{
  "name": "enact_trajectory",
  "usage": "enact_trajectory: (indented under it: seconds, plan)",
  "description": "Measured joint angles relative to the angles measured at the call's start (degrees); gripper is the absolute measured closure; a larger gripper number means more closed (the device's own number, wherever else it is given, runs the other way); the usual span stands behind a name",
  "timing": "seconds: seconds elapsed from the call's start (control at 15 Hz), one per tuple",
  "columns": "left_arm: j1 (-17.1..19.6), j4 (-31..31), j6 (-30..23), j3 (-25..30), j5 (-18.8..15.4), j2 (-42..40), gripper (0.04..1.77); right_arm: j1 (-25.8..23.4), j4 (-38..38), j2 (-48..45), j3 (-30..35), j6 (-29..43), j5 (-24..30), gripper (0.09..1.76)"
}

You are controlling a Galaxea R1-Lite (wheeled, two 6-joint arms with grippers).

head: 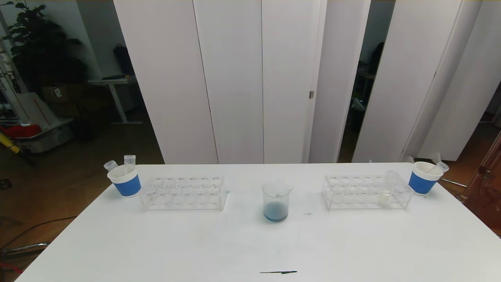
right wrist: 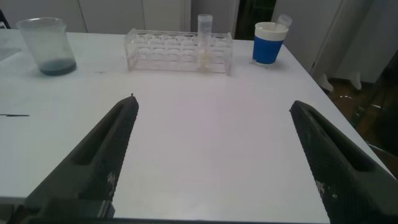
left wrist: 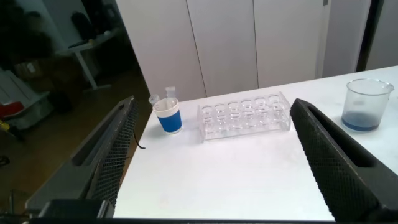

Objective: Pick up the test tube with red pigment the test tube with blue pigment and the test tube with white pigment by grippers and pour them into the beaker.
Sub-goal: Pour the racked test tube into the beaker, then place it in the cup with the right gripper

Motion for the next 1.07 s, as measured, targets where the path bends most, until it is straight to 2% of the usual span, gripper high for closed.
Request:
enact_trajectory:
  seconds: [0.2, 0.33, 0.47, 0.67, 0.73, 0.8, 0.93, 1.07]
  plan:
    - [-0.1, 6.0, -0.7, 5.3, -2.2, -9.9, 0.06, 0.0, 0.0, 0.0, 0.0, 0.0, 0.0, 0.1]
    - [0.0, 6.9, -1.3, 10.3, -4.9, -15.4, 0.06, 0.0, 0.0, 0.0, 0.0, 0.0, 0.0, 0.1]
    - [0.0, 5.9, -3.1, 15.4, -6.0, -18.7, 0.06, 0.0, 0.0, 0.0, 0.0, 0.0, 0.0, 0.1]
    - [0.0, 0.8, -5.5, 21.9, -4.9, -20.7, 0.06, 0.0, 0.0, 0.0, 0.0, 0.0, 0.0, 0.1]
    - [0.0, 0.8, -6.1, 23.2, -3.5, -20.9, 0.06, 0.0, 0.0, 0.0, 0.0, 0.0, 0.0, 0.1]
    - [0.1, 3.7, -7.2, 24.0, -2.8, -21.0, 0.06, 0.0, 0.0, 0.0, 0.0, 0.0, 0.0, 0.1]
    - [0.1, 3.5, -9.9, 24.3, -2.5, -21.2, 0.06, 0.0, 0.0, 0.0, 0.0, 0.0, 0.0, 0.1]
    - [0.1, 3.5, -9.9, 24.4, -2.2, -21.2, 0.06, 0.0, 0.0, 0.0, 0.0, 0.0, 0.0, 0.1]
